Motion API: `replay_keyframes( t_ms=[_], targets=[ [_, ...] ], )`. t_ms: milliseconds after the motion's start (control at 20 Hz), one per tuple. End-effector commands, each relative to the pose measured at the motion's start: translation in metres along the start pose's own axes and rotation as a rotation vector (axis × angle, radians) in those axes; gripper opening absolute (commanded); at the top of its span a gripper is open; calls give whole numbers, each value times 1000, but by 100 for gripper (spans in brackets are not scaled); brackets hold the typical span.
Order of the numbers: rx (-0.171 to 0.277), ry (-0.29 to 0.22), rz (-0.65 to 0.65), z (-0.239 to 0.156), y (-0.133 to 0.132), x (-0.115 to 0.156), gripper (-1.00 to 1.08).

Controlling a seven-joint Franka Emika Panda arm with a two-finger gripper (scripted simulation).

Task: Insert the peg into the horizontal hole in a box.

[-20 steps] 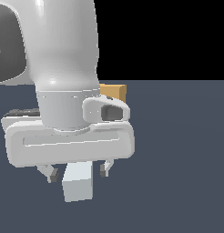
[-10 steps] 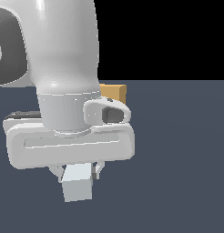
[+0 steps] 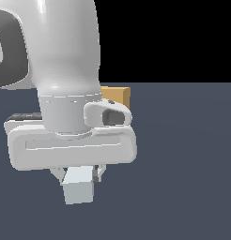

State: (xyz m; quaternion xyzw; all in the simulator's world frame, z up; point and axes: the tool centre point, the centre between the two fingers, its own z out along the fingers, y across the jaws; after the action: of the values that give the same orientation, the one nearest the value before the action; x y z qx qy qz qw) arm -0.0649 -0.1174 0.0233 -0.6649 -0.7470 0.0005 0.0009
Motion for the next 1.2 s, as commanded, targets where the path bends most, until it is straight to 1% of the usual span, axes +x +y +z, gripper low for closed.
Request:
replay_keyframes(
  t_ms=[0, 350, 750, 1150],
  targets=[
    [-3, 0, 13, -3, -1, 6, -100],
    [-3, 0, 84, -10, -8, 36, -100],
    [-3, 0, 202, -23, -15, 88, -100],
    [-2, 0, 311, -35, -14, 136, -100]
  ],
)
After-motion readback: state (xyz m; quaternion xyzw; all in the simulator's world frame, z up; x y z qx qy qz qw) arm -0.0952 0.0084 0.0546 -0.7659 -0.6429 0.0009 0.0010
